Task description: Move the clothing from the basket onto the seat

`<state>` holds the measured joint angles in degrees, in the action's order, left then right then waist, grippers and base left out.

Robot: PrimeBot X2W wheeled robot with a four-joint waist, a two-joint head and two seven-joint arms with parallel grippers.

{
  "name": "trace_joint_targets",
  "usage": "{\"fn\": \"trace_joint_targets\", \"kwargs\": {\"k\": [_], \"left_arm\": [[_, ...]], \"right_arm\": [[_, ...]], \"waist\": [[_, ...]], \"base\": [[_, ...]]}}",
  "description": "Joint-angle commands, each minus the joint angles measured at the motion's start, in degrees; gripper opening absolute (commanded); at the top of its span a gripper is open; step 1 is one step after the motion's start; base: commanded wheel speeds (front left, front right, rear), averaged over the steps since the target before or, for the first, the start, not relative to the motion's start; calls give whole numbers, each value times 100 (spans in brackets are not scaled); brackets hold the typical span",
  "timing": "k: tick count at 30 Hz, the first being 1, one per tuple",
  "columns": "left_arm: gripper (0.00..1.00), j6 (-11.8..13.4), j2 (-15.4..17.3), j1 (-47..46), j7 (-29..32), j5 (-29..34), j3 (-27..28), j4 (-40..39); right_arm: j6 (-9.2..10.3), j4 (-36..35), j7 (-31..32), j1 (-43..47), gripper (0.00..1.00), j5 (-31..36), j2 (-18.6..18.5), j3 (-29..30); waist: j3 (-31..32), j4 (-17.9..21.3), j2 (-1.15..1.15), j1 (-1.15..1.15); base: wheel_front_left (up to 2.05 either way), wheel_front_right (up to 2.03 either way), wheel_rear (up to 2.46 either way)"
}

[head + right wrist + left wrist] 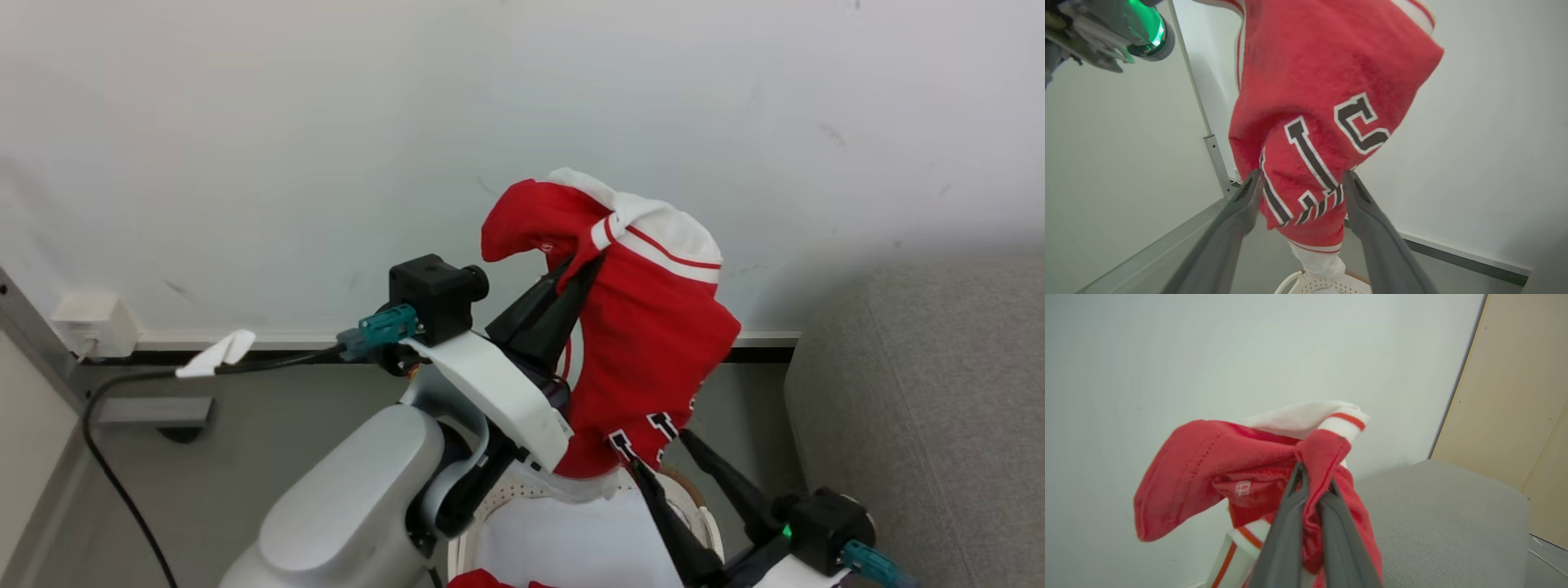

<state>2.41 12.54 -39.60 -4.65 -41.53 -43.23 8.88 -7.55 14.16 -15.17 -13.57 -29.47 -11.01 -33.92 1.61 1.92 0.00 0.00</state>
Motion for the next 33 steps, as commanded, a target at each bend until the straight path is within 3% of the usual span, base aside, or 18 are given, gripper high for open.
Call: {"fn": "trace_joint_targets", "kwargs": {"k": [1, 7, 20, 21, 22, 23, 33], "left_arm": [[0, -24, -48, 17, 24, -99, -26, -35], [0, -93, -202, 8, 113, -122, -217, -131], [0, -95, -271, 130, 330, -181, -453, -359], [0, -86, -256, 136, 333, -186, -451, -350], [0, -82, -241, 142, 333, -181, -446, -340], [0, -75, -236, 147, 330, -186, -444, -333], [0, -6, -155, 210, 239, -243, -353, -221]], "right_arm": [[12, 157, 3, -122, 100, -151, 2, -160], [12, 753, 3, -414, 100, -647, 35, -634], [12, 1202, 3, -734, 100, -822, 175, -584], [12, 1197, 3, -747, 83, -823, 187, -586], [12, 1192, 3, -752, 46, -815, 193, -589], [12, 1186, 3, -752, 2, -813, 197, -592], [12, 1035, 2, -658, 0, -821, 146, -515]], "waist": [[22, -108, 0, 0], [80, -432, 0, 0], [180, -906, 0, 0], [181, -923, 0, 0], [179, -938, 0, 0], [176, -949, 0, 0], [124, -820, 0, 0]], "base": [[0, 0, 0], [0, 0, 0], [0, 0, 0], [0, 0, 0], [0, 0, 0], [0, 0, 0], [0, 0, 0]]}}
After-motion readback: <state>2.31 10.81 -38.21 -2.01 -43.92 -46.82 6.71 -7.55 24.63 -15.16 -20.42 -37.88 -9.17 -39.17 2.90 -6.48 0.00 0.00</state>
